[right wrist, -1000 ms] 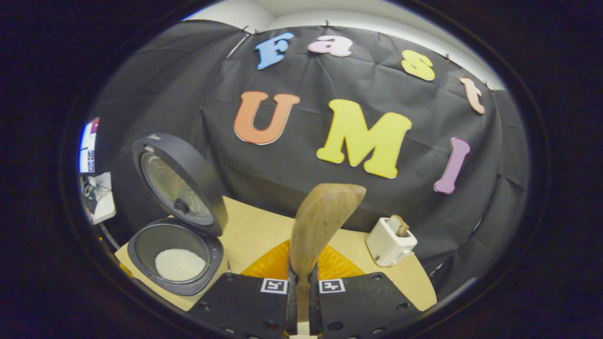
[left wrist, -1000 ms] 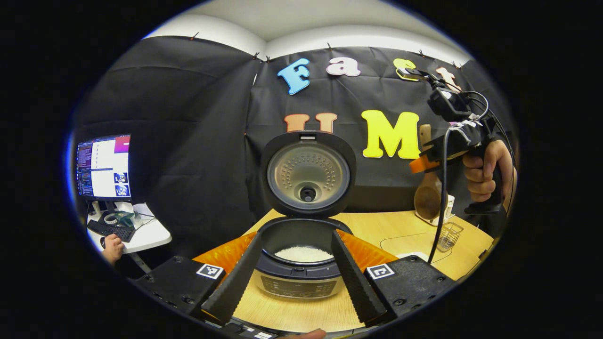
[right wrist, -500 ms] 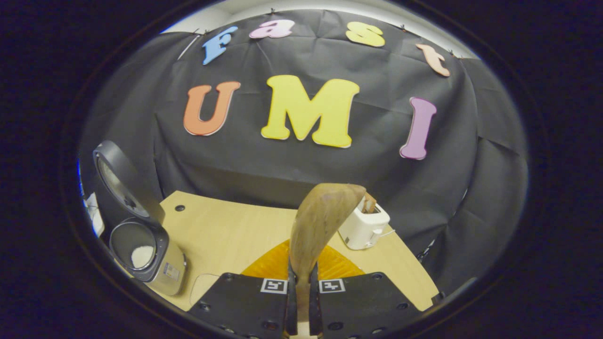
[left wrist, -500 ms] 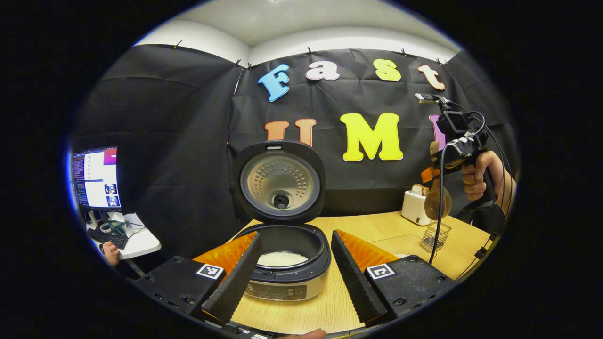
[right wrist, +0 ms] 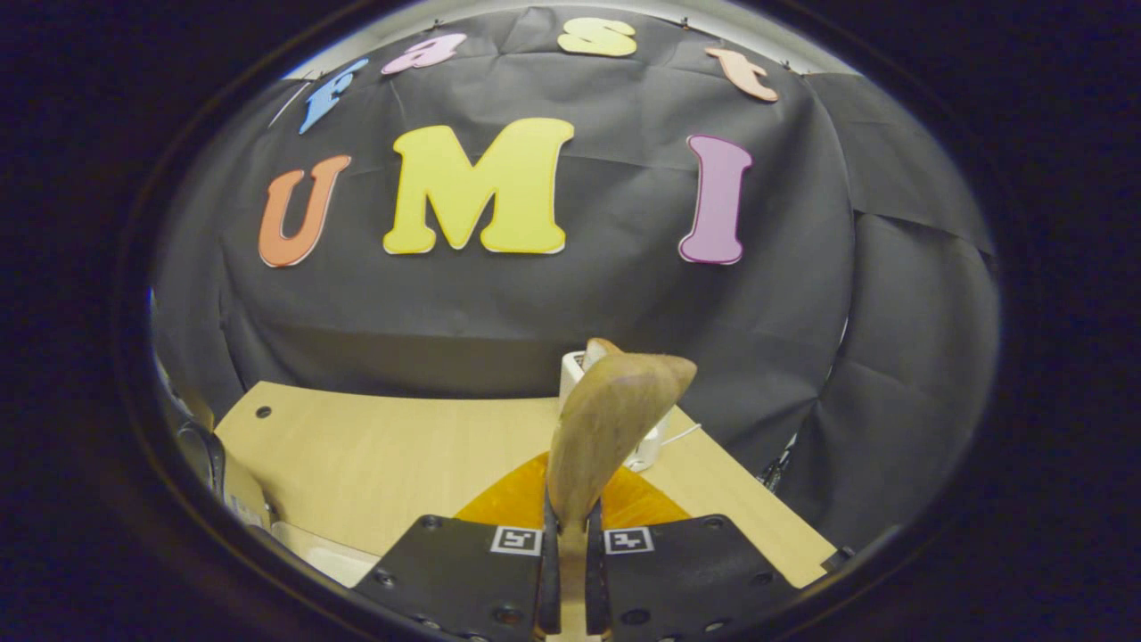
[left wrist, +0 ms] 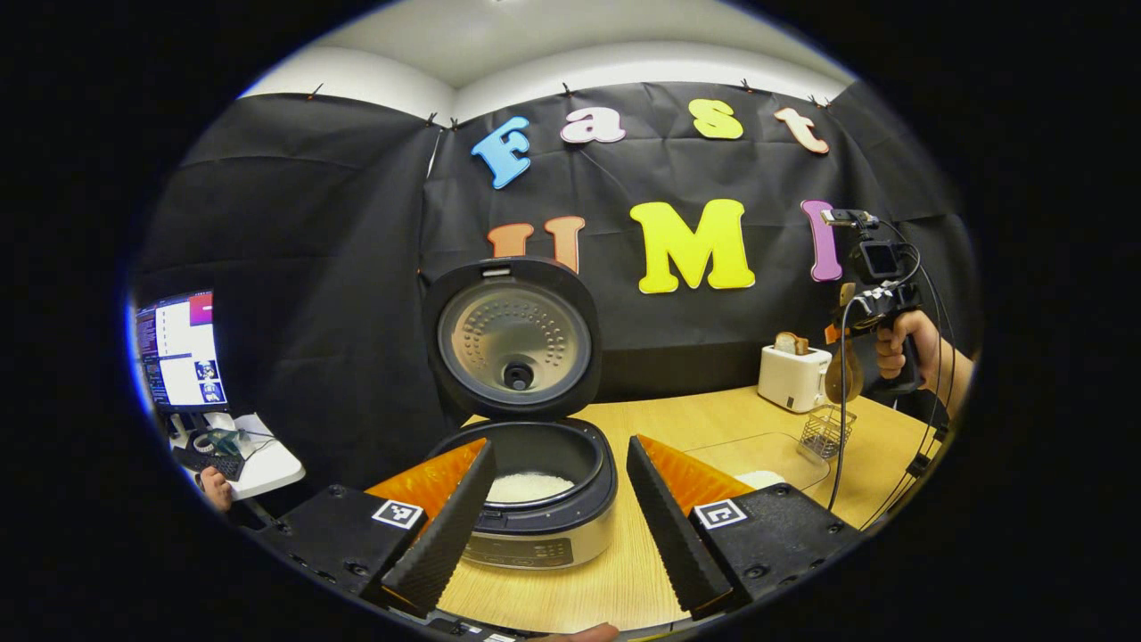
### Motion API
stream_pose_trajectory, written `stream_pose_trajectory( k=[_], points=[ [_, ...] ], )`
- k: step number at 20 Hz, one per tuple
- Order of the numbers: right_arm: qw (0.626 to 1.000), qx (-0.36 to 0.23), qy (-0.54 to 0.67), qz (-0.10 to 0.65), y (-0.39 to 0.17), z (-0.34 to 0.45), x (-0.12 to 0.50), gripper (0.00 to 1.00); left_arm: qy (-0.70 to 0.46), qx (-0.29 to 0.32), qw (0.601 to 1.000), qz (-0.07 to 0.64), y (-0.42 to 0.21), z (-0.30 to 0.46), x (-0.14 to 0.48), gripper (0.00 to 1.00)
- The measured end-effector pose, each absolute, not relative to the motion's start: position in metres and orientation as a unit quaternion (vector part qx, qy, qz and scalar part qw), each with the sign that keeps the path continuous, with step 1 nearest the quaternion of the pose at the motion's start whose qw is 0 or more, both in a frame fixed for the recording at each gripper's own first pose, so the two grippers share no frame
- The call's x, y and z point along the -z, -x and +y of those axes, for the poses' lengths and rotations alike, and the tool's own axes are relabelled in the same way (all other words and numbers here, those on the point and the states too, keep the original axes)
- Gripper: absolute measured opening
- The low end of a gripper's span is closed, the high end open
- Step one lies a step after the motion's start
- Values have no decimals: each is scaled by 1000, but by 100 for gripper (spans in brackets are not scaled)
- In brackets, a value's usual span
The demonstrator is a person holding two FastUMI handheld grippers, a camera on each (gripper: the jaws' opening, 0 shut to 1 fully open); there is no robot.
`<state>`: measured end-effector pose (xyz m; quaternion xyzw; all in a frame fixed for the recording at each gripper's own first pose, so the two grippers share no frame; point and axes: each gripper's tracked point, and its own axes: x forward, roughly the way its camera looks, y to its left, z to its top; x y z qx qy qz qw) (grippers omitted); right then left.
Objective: Close the left gripper, press the button to open the rice cooker; take a wooden spoon from the chopstick holder with the right hand, scoop a spoonful of rice and pour it into the rice cooker, then put the wooden spoon back into the chopstick holder.
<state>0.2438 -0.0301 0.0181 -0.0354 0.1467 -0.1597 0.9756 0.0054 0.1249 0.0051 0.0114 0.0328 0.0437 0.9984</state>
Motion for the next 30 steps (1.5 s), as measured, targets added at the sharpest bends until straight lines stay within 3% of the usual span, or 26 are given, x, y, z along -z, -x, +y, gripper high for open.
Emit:
stream_pose_trajectory(
  k=[13,16,19,24,27,30],
  points=[
    [974,135,-4,184,-252,-40,45,14,-35,-19,998,38,-8,101,-1,91],
    [973,112,-25,199,-248,-34,48,33,-36,-20,998,37,-7,100,-2,91],
    [979,119,-16,166,-240,-42,29,34,-33,-24,999,35,-7,102,-3,91],
    [986,110,-8,127,-223,-46,1,58,-31,-39,998,36,-9,102,-4,91],
    [988,84,-31,126,-208,-41,-5,66,-32,-54,998,29,-3,102,-13,91],
    [990,72,-34,116,-195,-45,-12,78,-28,-36,999,9,-2,87,-28,91]
  ],
)
